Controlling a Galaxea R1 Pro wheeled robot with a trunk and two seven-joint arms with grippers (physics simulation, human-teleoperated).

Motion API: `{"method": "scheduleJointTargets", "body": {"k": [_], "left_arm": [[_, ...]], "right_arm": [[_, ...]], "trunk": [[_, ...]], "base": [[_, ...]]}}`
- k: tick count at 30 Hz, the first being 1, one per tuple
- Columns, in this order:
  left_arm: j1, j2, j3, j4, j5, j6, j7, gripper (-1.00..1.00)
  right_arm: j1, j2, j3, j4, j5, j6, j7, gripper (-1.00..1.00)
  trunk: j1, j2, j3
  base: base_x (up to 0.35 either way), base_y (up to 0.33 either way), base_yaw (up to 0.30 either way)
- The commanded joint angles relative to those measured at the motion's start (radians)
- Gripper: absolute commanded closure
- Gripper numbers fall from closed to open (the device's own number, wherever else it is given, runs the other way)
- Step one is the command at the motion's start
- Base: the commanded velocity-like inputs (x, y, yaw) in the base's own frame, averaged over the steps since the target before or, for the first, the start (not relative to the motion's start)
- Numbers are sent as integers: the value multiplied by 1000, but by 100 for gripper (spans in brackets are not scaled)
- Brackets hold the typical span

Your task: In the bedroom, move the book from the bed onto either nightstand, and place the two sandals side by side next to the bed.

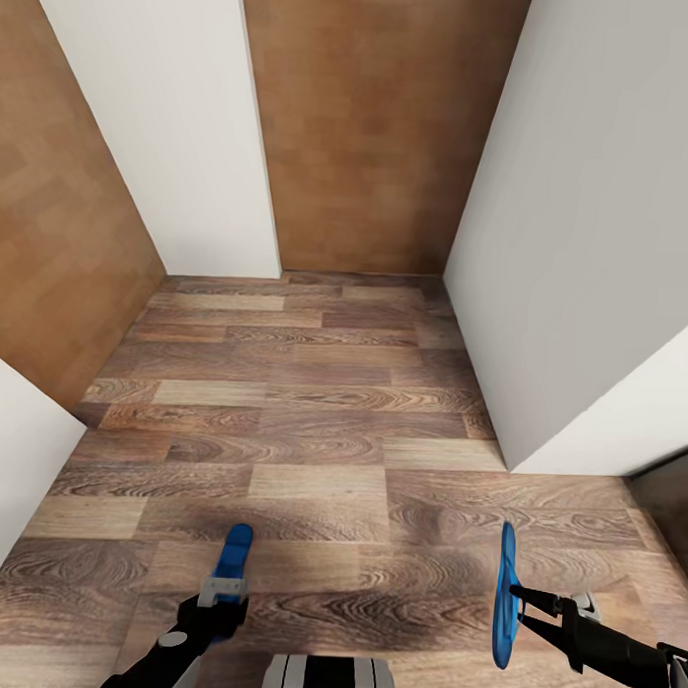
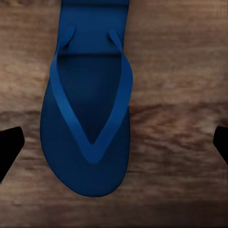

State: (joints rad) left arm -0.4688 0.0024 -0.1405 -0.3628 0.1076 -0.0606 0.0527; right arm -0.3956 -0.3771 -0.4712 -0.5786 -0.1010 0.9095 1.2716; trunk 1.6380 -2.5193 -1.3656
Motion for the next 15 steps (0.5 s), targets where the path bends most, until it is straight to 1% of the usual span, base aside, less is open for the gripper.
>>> {"method": "scheduleJointTargets", "body": {"k": [1,5,13,15], "left_arm": [[-1,1,-8,1,10,-4,6,-100],[-1,1,-7,1,10,-4,6,-100],[-1,1,-7,1,10,-4,7,-100],[-1,1,-6,1,10,-4,7,-100]], "right_arm": [[0,0,-1,0,-3,7,2,100],[-1,0,-1,0,-3,6,1,100],[0,1,-1,0,-3,6,1,100],[0,1,-1,0,-3,6,1,100]], "trunk": [[0,0,-5],[2,-1,-20],[2,-1,-20],[2,-1,-20]], "base": [[0,0,0],[0,0,0],[1,0,0],[139,0,0]]}}
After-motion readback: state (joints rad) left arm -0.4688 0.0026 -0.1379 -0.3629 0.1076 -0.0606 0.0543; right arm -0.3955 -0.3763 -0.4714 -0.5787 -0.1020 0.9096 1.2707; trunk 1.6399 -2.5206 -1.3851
